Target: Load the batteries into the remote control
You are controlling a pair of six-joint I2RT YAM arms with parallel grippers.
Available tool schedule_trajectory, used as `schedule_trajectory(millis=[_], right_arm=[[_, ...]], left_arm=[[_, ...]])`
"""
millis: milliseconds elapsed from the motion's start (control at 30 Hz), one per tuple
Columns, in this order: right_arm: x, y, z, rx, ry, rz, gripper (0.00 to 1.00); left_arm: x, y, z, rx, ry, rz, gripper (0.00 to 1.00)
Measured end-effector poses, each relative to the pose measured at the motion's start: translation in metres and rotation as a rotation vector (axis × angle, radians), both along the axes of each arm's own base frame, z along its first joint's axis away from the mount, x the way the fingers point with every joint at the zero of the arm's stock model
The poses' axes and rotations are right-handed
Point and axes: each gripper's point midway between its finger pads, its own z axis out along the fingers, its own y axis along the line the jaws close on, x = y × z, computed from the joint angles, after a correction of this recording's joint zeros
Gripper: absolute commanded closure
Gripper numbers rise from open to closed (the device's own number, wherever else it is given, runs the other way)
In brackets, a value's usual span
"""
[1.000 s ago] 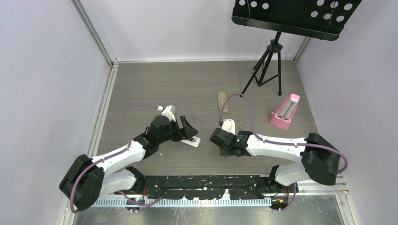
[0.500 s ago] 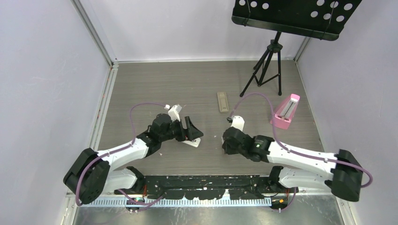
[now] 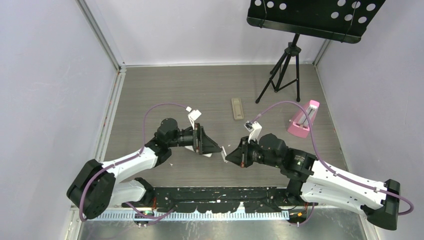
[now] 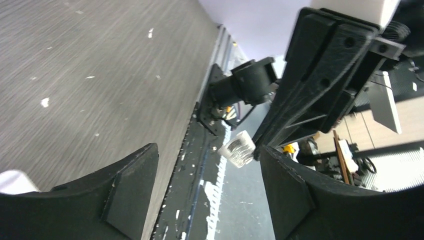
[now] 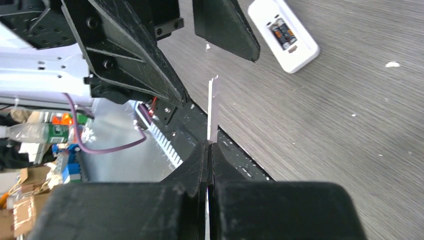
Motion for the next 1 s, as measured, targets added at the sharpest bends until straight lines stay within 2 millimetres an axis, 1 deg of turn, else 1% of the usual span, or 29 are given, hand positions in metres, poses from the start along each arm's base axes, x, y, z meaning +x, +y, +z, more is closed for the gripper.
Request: schedule_trajectory(millis=[67, 167, 233, 400, 633, 700, 767, 800, 833, 867, 900, 967, 1000], right_arm=[[-0.005, 0.003, 0.004, 0.021, 0.004, 0.029, 1.0], [-0.011, 0.007, 0.007, 0.04, 0.014, 0.068, 1.0], [-0.013, 0.01, 0.009, 0.053, 0.017, 0.085, 1.0], [-0.018, 0.015, 0.016, 0.085, 0.017, 0.121, 0.99], [-0.024, 0.018, 0.024, 0.116, 0.014, 0.157, 1.0], [-0.024, 0.018, 0.024, 0.117, 0.013, 0.157, 1.0], [-0.024, 0.018, 0.024, 0.118, 0.013, 0.157, 1.0], [-0.024, 0.017, 0.024, 0.117, 0.013, 0.157, 1.0], [-0.025, 0.017, 0.023, 0.114, 0.015, 0.156, 1.0], [-0.025, 0.016, 0.023, 0.113, 0.015, 0.155, 0.97], [-0.025, 0.016, 0.024, 0.114, 0.014, 0.155, 0.86], [-0.024, 0.016, 0.025, 0.118, 0.013, 0.146, 0.56], [-0.021, 0.015, 0.025, 0.118, 0.014, 0.13, 0.44]], left_arm=[[-0.006, -0.001, 0.009, -0.033, -0.015, -0.041, 0.37], [-0.016, -0.002, 0.021, -0.076, -0.036, -0.104, 0.53], [-0.023, -0.002, 0.028, -0.101, -0.043, -0.146, 0.6], [-0.035, 0.0, 0.043, -0.155, -0.065, -0.219, 0.73], [-0.04, 0.001, 0.05, -0.182, -0.07, -0.259, 0.75], [-0.043, 0.0, 0.049, -0.183, -0.065, -0.274, 0.82], [-0.045, -0.001, 0.046, -0.18, -0.052, -0.291, 0.98], [-0.046, -0.002, 0.046, -0.182, -0.044, -0.297, 1.0], [-0.047, -0.002, 0.046, -0.185, -0.045, -0.304, 1.0], [-0.048, -0.002, 0.047, -0.189, -0.05, -0.31, 1.0], [-0.049, -0.002, 0.048, -0.193, -0.053, -0.313, 1.0], [-0.048, -0.003, 0.05, -0.201, -0.065, -0.312, 1.0], [-0.047, -0.003, 0.051, -0.202, -0.065, -0.305, 1.0]])
